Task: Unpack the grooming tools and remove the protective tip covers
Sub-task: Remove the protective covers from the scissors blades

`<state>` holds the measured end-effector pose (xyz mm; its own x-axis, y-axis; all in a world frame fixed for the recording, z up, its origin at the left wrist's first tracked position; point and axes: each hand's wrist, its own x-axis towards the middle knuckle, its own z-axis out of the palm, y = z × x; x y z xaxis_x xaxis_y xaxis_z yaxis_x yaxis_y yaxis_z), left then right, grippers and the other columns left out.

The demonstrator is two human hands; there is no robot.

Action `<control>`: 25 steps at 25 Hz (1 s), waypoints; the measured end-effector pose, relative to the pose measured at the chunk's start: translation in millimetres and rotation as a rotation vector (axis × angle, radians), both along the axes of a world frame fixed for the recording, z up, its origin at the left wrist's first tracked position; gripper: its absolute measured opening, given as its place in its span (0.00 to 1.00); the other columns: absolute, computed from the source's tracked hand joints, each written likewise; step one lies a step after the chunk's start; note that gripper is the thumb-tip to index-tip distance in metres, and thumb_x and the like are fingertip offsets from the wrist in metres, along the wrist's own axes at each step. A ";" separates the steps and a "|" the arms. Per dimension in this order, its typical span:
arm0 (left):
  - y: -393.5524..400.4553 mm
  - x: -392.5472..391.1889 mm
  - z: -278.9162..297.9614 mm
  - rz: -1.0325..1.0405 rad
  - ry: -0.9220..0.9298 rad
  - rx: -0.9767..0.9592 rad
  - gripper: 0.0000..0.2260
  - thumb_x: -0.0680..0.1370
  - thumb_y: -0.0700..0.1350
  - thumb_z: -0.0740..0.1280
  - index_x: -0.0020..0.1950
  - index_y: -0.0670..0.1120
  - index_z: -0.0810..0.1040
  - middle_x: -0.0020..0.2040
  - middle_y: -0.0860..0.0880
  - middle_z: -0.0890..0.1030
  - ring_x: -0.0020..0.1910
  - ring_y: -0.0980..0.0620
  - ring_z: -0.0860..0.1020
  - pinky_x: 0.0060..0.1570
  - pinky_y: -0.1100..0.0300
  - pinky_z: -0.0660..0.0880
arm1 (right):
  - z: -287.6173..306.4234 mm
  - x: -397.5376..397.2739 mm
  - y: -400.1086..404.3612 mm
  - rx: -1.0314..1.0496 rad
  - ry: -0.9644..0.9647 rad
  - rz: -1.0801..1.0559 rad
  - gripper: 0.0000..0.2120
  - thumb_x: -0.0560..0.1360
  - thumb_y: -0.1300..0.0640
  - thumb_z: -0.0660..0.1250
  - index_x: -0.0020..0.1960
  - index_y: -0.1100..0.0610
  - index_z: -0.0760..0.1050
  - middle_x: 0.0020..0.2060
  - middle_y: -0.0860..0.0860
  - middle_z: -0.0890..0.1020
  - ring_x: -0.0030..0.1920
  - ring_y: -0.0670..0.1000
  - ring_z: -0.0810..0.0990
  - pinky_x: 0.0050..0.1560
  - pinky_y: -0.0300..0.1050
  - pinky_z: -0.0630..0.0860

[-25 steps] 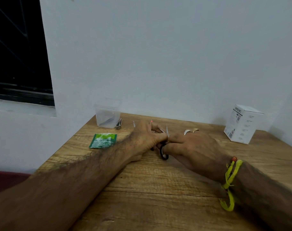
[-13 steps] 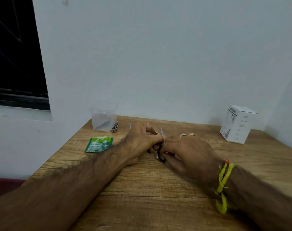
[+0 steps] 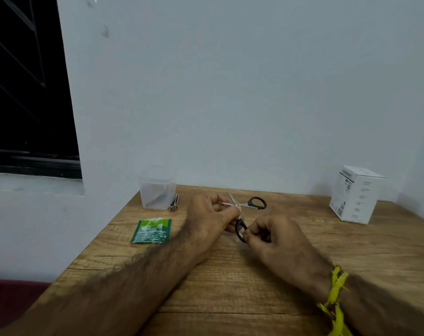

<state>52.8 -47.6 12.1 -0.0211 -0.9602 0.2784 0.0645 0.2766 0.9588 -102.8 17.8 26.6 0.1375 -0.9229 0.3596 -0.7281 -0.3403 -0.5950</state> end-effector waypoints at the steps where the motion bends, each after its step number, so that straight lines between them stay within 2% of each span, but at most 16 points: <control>1: 0.4 -1.9 0.0 0.012 0.031 0.015 0.04 0.74 0.34 0.74 0.47 0.37 0.82 0.35 0.41 0.86 0.31 0.47 0.84 0.34 0.57 0.81 | -1.4 2.9 0.2 -0.009 -0.069 -0.033 0.08 0.76 0.56 0.70 0.39 0.52 0.83 0.33 0.48 0.84 0.36 0.44 0.82 0.38 0.45 0.81; 4: 0.0 -6.1 -0.9 0.039 0.114 0.049 0.06 0.73 0.33 0.74 0.49 0.35 0.81 0.36 0.40 0.86 0.33 0.45 0.85 0.36 0.54 0.82 | -0.2 2.9 -2.7 -0.002 -0.205 -0.049 0.08 0.76 0.57 0.70 0.40 0.55 0.84 0.33 0.50 0.85 0.35 0.46 0.81 0.36 0.42 0.78; 6: 0.7 -7.1 -1.0 0.047 0.137 0.067 0.07 0.73 0.33 0.74 0.49 0.34 0.80 0.36 0.40 0.86 0.33 0.45 0.85 0.34 0.55 0.82 | 2.2 -0.1 -5.0 0.047 -0.264 -0.026 0.07 0.76 0.58 0.71 0.40 0.57 0.84 0.30 0.49 0.83 0.30 0.44 0.77 0.31 0.38 0.73; 7: 1.1 -7.2 -0.5 0.045 0.154 0.080 0.07 0.73 0.32 0.74 0.49 0.34 0.79 0.37 0.40 0.86 0.33 0.45 0.85 0.34 0.56 0.82 | 4.2 -3.2 -6.8 0.059 -0.359 -0.027 0.07 0.76 0.59 0.71 0.40 0.58 0.84 0.29 0.49 0.81 0.29 0.45 0.75 0.29 0.36 0.71; 9: 3.3 -6.3 1.0 0.019 0.183 0.102 0.07 0.73 0.31 0.74 0.48 0.35 0.78 0.37 0.40 0.86 0.34 0.45 0.86 0.32 0.57 0.81 | 8.2 -8.8 -8.4 -0.058 -0.512 -0.053 0.07 0.76 0.60 0.71 0.39 0.56 0.82 0.28 0.50 0.80 0.29 0.44 0.76 0.28 0.34 0.71; 10: 4.3 -6.5 1.5 0.000 0.192 0.109 0.07 0.72 0.31 0.74 0.47 0.36 0.78 0.37 0.39 0.86 0.34 0.45 0.86 0.32 0.58 0.81 | 8.4 -11.3 -8.6 -0.202 -0.454 -0.069 0.06 0.76 0.59 0.71 0.40 0.54 0.82 0.30 0.50 0.82 0.31 0.43 0.78 0.29 0.35 0.72; 12: 5.7 -8.1 2.5 -0.048 0.194 0.118 0.08 0.72 0.32 0.75 0.45 0.38 0.78 0.37 0.39 0.86 0.34 0.45 0.86 0.33 0.58 0.81 | 6.2 -12.1 -5.7 -0.473 -0.113 -0.080 0.03 0.76 0.58 0.71 0.44 0.53 0.82 0.37 0.46 0.81 0.39 0.44 0.79 0.36 0.36 0.75; 14: 7.5 -7.9 3.3 -0.108 0.183 0.125 0.08 0.72 0.33 0.76 0.44 0.39 0.78 0.39 0.37 0.86 0.36 0.45 0.86 0.35 0.57 0.82 | -0.5 -8.4 -7.0 -0.550 0.106 -0.037 0.02 0.75 0.58 0.71 0.47 0.54 0.82 0.44 0.45 0.80 0.45 0.45 0.79 0.42 0.42 0.76; 17: 9.2 -7.1 3.7 -0.180 0.166 0.137 0.03 0.75 0.35 0.73 0.43 0.39 0.80 0.40 0.37 0.86 0.38 0.45 0.86 0.38 0.57 0.82 | -4.1 -10.7 -11.6 -0.510 0.100 0.055 0.03 0.76 0.62 0.71 0.49 0.56 0.82 0.44 0.47 0.80 0.45 0.47 0.79 0.42 0.49 0.78; 21: 6.9 -7.0 2.1 -0.188 0.132 0.133 0.04 0.77 0.36 0.72 0.49 0.35 0.80 0.40 0.38 0.86 0.37 0.45 0.87 0.37 0.57 0.82 | -4.5 -16.0 -16.5 -0.493 0.134 0.153 0.04 0.76 0.64 0.70 0.47 0.57 0.82 0.42 0.49 0.79 0.43 0.48 0.78 0.40 0.50 0.78; 25: 8.5 -9.0 0.7 -0.166 0.092 0.090 0.03 0.76 0.35 0.72 0.47 0.36 0.79 0.37 0.40 0.86 0.34 0.45 0.86 0.35 0.58 0.82 | -2.4 -20.1 -19.0 -0.503 0.192 0.202 0.03 0.75 0.66 0.70 0.44 0.60 0.82 0.40 0.51 0.79 0.43 0.50 0.78 0.42 0.51 0.77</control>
